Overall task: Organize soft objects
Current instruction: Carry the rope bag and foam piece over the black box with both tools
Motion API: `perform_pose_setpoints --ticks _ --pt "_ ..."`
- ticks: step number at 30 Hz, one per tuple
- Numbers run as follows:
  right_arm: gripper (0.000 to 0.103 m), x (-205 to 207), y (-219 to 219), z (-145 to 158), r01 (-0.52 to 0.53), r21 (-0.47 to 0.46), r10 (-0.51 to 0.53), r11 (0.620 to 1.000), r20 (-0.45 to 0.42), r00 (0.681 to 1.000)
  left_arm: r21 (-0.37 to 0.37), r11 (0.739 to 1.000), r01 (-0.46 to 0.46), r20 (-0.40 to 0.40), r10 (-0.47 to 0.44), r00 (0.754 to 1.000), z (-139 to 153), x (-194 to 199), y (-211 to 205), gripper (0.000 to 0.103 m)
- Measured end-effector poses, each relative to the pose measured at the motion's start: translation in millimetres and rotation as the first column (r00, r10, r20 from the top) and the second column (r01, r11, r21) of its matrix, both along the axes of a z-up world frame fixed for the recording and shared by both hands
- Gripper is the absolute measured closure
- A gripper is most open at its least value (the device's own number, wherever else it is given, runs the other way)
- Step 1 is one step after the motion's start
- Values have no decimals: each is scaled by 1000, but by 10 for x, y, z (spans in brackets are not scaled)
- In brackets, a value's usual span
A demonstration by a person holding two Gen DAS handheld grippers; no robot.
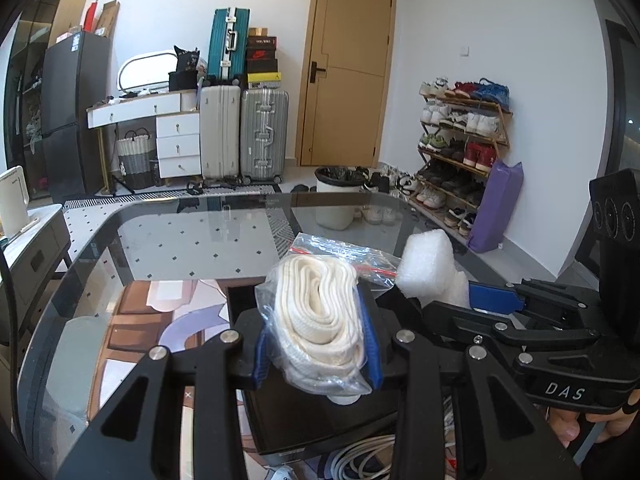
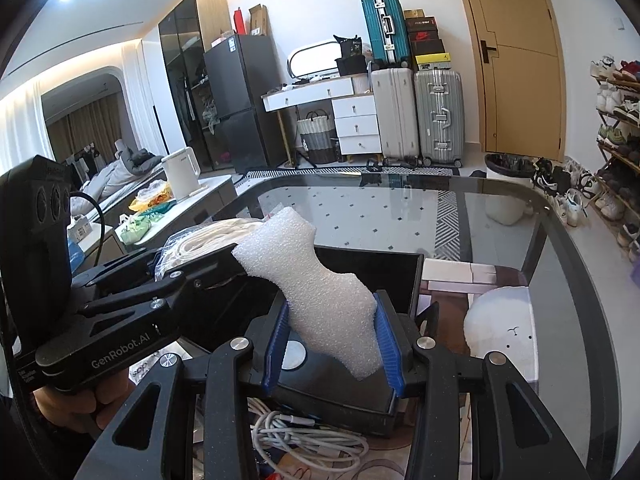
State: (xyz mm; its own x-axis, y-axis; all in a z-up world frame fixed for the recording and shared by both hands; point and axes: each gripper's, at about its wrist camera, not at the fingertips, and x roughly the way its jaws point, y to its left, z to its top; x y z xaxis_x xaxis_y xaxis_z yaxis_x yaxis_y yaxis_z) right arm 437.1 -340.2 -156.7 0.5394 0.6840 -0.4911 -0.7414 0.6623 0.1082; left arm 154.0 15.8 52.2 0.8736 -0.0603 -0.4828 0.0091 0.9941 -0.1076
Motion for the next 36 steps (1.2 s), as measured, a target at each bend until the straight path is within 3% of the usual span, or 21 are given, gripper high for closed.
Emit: perform_pose_setpoints --ticks 22,29,33,36 --pt "62 -8 82 -155 24 -90 -22 996 22 1000 119 989 92 -130 -76 989 -195 88 -186 66" --pt "61 -88 109 -165 22 -106 -23 994 -10 1000 108 990 93 -144 -77 987 -200 96 -137 66" --pt "60 -130 129 -168 42 -121 -40 992 25 999 115 989 93 -145 -76 987 -192 95 -149 65" --pt "55 -142 81 -140 38 -103 -35 994 33 999 101 990 102 -135 -88 987 -158 74 -139 59"
